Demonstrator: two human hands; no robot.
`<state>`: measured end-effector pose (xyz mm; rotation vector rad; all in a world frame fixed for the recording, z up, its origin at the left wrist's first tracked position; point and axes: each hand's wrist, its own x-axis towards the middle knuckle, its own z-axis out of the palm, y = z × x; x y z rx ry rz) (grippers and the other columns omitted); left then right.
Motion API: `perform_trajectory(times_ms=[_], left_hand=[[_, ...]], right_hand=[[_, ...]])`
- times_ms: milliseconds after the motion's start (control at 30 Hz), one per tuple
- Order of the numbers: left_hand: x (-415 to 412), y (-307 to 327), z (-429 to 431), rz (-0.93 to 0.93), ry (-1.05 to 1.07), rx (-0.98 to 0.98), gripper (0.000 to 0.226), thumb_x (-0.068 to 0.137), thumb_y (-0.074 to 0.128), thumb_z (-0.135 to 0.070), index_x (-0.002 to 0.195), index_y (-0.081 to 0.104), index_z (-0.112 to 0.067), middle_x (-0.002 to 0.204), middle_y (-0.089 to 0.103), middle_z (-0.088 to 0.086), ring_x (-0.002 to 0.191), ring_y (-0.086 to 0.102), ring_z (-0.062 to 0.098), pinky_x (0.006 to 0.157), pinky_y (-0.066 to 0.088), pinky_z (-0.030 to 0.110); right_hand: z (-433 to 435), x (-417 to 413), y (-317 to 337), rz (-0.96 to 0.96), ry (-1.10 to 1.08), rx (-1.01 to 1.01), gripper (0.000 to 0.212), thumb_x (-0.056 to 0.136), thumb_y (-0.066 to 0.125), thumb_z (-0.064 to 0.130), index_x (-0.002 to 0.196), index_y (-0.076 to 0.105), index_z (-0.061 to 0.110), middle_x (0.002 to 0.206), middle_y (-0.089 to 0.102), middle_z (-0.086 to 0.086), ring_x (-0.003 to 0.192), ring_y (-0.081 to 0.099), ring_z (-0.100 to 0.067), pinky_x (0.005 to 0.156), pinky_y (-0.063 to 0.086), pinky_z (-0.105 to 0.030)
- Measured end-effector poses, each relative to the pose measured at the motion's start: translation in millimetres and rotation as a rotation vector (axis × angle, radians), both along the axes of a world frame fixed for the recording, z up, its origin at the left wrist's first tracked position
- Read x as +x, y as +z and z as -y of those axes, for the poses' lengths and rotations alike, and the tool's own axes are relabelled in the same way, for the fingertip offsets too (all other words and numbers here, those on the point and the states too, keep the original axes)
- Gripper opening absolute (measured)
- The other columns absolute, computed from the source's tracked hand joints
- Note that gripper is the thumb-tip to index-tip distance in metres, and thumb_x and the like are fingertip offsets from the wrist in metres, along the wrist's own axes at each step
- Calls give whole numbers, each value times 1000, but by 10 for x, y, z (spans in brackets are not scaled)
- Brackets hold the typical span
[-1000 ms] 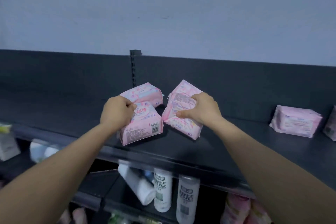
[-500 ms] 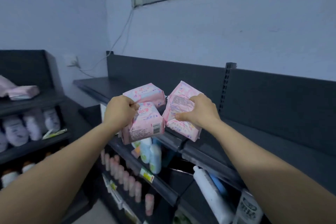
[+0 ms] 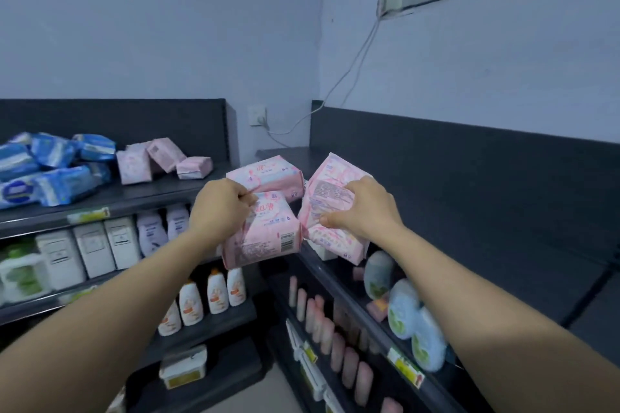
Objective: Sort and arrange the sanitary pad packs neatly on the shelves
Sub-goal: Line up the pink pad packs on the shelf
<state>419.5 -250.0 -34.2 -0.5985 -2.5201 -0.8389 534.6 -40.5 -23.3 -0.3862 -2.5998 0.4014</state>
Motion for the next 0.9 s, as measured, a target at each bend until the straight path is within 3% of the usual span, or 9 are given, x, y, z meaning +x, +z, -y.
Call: perform_trajectory(times_ms=[167,300,400,533,667,733,900], left_hand=[[-461,-93,505,19,84,-3,43,92,62,-24,51,50,-18,56,49,0,59,47,22,56,29,30],[-763,-131,802,47,154,-2,35,93,62,-25,61,64,-11,59,56,4,56,48,19,52,30,30],[-1019,-178,966,64,209,-1,43,94,61,-25,52,55,-15,55,52,1,52,46,16,49,28,29],[-1422,-226,1111,72,274,-5,41,94,61,-26,57,60,-9,55,54,5,53,48,19,49,30,28],[-1875,-210,1182,73,330,-7,40,95,60,-27,59,61,-9,51,53,4,49,48,17,46,28,26],[-2115,-176,1209,56,372,-9,35,95,60,-27,65,64,-9,50,52,1,49,48,16,45,28,25],[-2703,-147,1296,4,450,-9,37,94,60,-27,60,57,-15,56,54,4,60,52,25,54,32,30]], right_hand=[[434,-638,-74,6,83,14,53,61,80,60,78,50,20,103,52,-4,96,55,-27,71,36,-31],[668,-1132,-144,12,147,-6,57,60,79,62,90,58,17,104,50,-2,99,53,-26,71,36,-31],[802,-1505,-186,10,195,0,57,60,79,62,88,56,18,103,50,-2,99,54,-26,71,35,-31],[904,-2035,-240,15,255,-6,56,59,80,62,85,54,20,107,53,-3,100,54,-27,70,35,-31],[954,-2640,-249,17,315,-16,63,60,80,63,99,62,17,113,52,-3,105,52,-25,73,38,-32],[976,-2968,-214,12,342,7,59,60,79,63,92,58,18,113,51,-3,104,52,-25,71,38,-31],[1032,-3729,-128,2,416,45,65,61,78,64,99,60,15,112,50,-3,100,53,-24,77,46,-35]])
